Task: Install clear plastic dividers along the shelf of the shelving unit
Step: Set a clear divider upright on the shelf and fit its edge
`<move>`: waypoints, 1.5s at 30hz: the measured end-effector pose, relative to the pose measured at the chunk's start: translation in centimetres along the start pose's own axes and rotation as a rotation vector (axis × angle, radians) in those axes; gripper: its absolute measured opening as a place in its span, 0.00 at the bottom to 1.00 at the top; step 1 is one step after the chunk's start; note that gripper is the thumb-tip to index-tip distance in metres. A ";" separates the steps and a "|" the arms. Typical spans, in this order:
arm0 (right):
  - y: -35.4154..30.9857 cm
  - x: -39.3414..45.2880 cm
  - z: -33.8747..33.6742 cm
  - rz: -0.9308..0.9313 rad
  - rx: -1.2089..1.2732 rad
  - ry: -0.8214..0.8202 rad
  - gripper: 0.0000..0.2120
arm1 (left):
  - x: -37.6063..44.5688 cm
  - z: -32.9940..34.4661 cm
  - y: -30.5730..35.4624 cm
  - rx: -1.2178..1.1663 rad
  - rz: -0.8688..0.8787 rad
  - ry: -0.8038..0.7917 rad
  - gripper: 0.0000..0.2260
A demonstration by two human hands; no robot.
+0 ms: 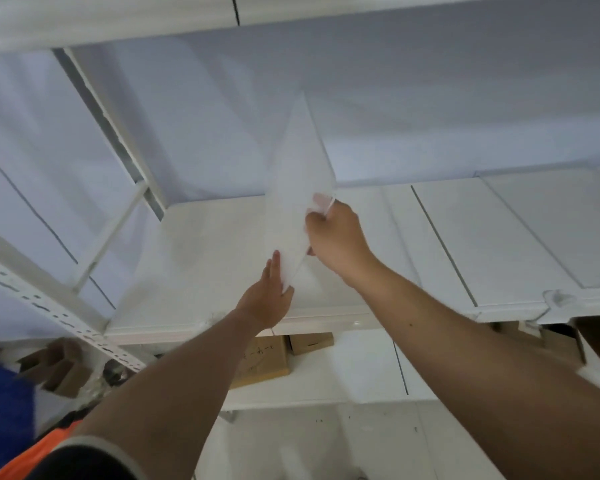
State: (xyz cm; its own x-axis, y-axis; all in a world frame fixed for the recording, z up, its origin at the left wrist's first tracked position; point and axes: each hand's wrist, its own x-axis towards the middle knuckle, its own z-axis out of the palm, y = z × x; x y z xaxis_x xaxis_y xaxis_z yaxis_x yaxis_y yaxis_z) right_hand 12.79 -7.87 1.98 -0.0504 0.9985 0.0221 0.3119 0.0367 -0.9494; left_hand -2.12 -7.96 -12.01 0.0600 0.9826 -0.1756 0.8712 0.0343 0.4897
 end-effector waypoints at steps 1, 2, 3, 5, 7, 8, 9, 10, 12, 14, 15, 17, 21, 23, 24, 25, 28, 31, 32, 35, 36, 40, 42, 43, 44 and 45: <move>0.0 -0.3 0.9 0.004 -0.043 -0.046 0.13 | -0.1 -0.3 -0.4 0.004 0.014 -0.031 0.33; 0.0 -0.6 1.6 0.005 -0.080 -0.072 0.13 | -0.4 -0.7 -1.0 0.041 0.034 -0.075 0.33; -0.1 -0.8 2.1 0.014 -0.112 -0.076 0.13 | -0.8 -1.4 -1.8 0.107 0.068 -0.118 0.34; 0.0 -0.8 3.0 0.045 -0.160 -0.060 0.13 | -1.9 -3.6 -3.8 0.230 0.138 -0.152 0.34; 0.3 -1.0 4.0 0.074 -0.157 -0.022 0.13 | -3.4 -5.7 -6.7 0.258 0.147 -0.129 0.32; 0.4 -1.1 4.6 0.086 -0.145 0.003 0.14 | -4.1 -6.5 -8.3 0.250 0.127 -0.119 0.30; 0.4 -1.3 5.2 0.103 -0.123 0.027 0.14 | -4.8 -7.1 -9.7 0.239 0.109 -0.118 0.27; 0.3 -1.4 5.9 0.108 -0.094 0.050 0.13 | -5.4 -7.3 -11.1 0.226 0.101 -0.122 0.24; -0.4 -1.8 7.3 0.087 -0.056 0.099 0.14 | -6.1 -7.0 -12.9 0.168 0.123 -0.097 0.18; -1.2 -1.8 8.4 0.020 -0.101 0.156 0.17 | -6.3 -6.7 -13.8 0.081 0.134 -0.057 0.14; -1.7 -1.7 8.9 -0.020 -0.144 0.192 0.16 | -6.4 -6.7 -14.1 0.042 0.132 -0.047 0.14; -2.6 -1.7 9.9 -0.074 -0.206 0.238 0.15 | -6.6 -6.4 -14.6 -0.027 0.130 -0.024 0.15; -4.1 -2.1 11.7 -0.123 -0.246 0.268 0.16 | -7.1 -5.7 -15.4 -0.104 0.133 0.038 0.13; -4.8 -2.3 12.3 -0.123 -0.242 0.277 0.16 | -7.3 -5.3 -15.6 -0.191 0.108 0.075 0.12; -5.2 -2.4 12.7 -0.125 -0.243 0.284 0.15 | -7.5 -5.0 -15.6 -0.268 0.081 0.094 0.11; -5.5 -2.5 13.0 -0.128 -0.244 0.287 0.15 | -7.7 -4.8 -15.6 -0.349 0.051 0.106 0.10; -6.2 -3.2 13.9 -0.109 -0.226 0.282 0.15 | -7.9 -4.6 -15.6 -0.527 -0.022 0.103 0.06; -6.4 -3.4 14.9 -0.128 -0.225 0.287 0.15 | -8.0 -4.6 -15.5 -0.600 -0.035 0.104 0.06; -6.4 -3.5 15.2 -0.131 -0.232 0.287 0.15 | -8.0 -4.6 -15.6 -0.610 -0.038 0.110 0.06; -6.3 -3.4 15.6 -0.135 -0.250 0.291 0.16 | -7.9 -4.5 -15.8 -0.644 -0.058 0.117 0.09; -6.2 -3.4 15.7 -0.138 -0.252 0.289 0.16 | -7.8 -4.5 -15.9 -0.659 -0.064 0.117 0.10; -5.9 -3.5 16.1 -0.149 -0.258 0.273 0.15 | -7.8 -4.5 -15.8 -0.681 -0.079 0.118 0.10; -5.8 -3.7 16.2 -0.157 -0.274 0.267 0.15 | -7.8 -4.5 -15.7 -0.696 -0.083 0.122 0.09; -5.8 -3.7 16.3 -0.162 -0.286 0.262 0.15 | -7.8 -4.5 -15.7 -0.703 -0.086 0.122 0.09; -5.9 -3.8 16.5 -0.170 -0.299 0.257 0.15 | -7.8 -4.6 -15.7 -0.711 -0.091 0.121 0.09; -6.1 -4.0 16.6 -0.180 -0.311 0.252 0.15 | -7.8 -4.6 -15.6 -0.722 -0.096 0.119 0.08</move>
State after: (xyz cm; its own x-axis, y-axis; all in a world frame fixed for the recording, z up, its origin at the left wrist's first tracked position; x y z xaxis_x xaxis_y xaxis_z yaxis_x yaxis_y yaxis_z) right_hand -4.62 -12.74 2.45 0.0910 0.9523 0.2911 0.5925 0.1832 -0.7845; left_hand -18.45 -15.29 -14.37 -0.0889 0.9811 -0.1721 0.3297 0.1920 0.9243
